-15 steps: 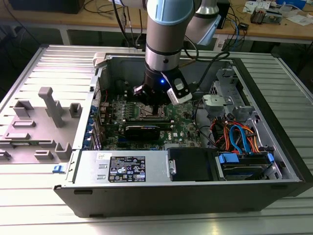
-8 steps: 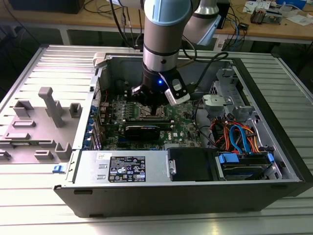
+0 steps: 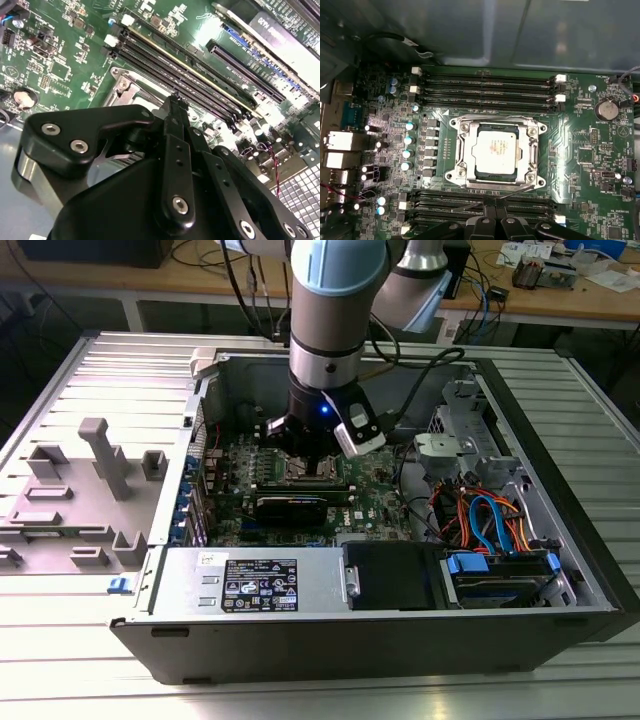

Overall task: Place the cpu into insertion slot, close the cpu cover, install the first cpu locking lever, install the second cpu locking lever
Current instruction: 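Install the second cpu locking lever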

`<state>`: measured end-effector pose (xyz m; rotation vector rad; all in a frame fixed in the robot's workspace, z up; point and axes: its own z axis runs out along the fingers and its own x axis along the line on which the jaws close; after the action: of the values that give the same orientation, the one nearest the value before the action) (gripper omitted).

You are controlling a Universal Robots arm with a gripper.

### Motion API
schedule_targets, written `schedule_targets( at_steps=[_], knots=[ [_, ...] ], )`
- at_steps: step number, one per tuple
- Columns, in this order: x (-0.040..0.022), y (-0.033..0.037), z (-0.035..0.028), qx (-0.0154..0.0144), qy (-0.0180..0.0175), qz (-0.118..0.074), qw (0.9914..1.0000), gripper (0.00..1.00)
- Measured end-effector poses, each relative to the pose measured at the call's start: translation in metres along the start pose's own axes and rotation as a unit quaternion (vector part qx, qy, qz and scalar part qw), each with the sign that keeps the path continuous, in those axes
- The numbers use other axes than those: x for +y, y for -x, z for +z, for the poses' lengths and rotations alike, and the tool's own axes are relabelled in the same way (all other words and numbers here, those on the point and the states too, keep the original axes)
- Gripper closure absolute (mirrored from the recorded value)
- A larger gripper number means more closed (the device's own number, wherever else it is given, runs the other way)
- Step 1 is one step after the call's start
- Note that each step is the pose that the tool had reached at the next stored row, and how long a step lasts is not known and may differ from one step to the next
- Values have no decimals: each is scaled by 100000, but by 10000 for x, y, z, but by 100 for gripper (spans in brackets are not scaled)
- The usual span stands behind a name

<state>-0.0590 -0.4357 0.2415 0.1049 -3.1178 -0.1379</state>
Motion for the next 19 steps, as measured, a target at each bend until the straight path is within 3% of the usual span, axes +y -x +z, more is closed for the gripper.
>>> schedule_targets(
  at_steps=[4,8,10,12,15,17,19],
  knots=[
    [0,-51,37,7,68,-3,100000,89],
    [4,-143,79,-9,214,-56,100000,89],
    [4,-218,119,1,422,-223,99999,89],
    [4,-240,146,15,653,-609,99996,89],
    [-6,-248,166,33,1190,-1235,99985,89],
    [-18,-256,169,-2,1858,-1455,99972,89],
    [-42,-261,167,-26,2258,-1513,99963,89]
  ],
)
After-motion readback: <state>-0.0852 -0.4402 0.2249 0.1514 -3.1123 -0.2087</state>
